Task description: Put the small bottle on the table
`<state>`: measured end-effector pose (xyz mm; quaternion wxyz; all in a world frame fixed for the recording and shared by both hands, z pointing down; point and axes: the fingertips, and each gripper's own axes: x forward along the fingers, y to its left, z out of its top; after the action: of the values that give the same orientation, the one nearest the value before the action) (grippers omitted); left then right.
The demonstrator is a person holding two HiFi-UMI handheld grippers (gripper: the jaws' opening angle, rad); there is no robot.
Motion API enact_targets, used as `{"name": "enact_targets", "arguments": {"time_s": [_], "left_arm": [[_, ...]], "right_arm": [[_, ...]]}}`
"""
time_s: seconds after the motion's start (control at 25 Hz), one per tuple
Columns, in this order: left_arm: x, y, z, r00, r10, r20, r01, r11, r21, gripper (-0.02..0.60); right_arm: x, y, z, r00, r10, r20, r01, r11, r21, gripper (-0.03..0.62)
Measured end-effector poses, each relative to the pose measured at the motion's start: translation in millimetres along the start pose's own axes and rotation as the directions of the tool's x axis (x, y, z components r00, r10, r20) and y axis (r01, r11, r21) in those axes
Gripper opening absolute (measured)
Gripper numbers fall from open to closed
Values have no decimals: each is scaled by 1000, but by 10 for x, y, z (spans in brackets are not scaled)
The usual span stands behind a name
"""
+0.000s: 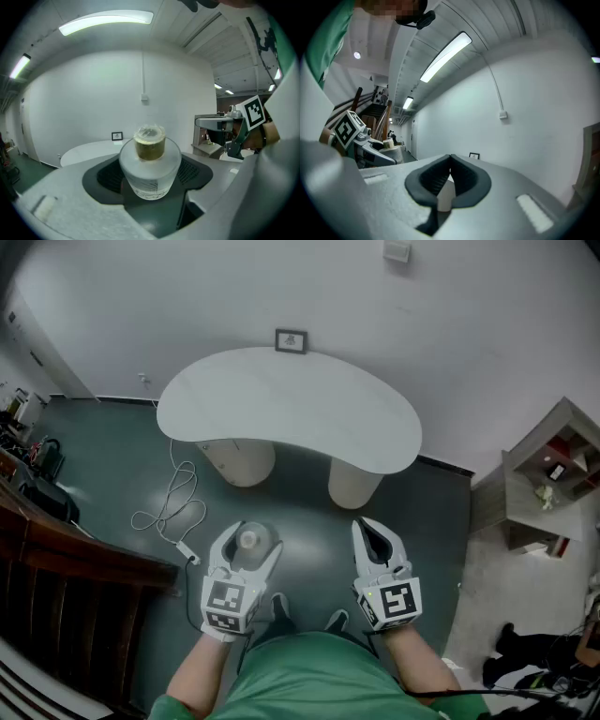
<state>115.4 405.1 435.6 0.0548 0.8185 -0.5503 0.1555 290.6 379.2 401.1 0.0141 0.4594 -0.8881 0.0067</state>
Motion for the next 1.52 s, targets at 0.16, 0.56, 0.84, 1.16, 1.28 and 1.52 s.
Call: {"name": "enact_targets", "arguments": {"time_s": [0.16,0.56,0.84,1.16,1.28,1.52], "left_arm": [[-191,237,-107,999,-32,2,32,999,-6,344],[-195,880,-284,995,-98,19,99,994,-49,344],[-174,1399,-375,993,-116,21,117,993,-32,344],[42,1857,-428,998,-69,14,70,995,-67,344],[193,1947,-464,999,-49,-15,48,996,-75,344],[596,2262,-352,998,38,-48,-42,997,-69,344]], "right_arm": [[86,264,2,1000,-24,-7,24,1000,-9,-3],[460,534,73,991,-123,-47,121,992,-36,-2],[807,665,166,981,-190,-35,189,981,-41,-2],[1328,562,109,984,-166,-60,164,986,-40,-3],[1591,471,-26,988,-135,-78,135,991,-9,-3],[2258,236,-138,996,-52,-73,54,998,26,-2]]}}
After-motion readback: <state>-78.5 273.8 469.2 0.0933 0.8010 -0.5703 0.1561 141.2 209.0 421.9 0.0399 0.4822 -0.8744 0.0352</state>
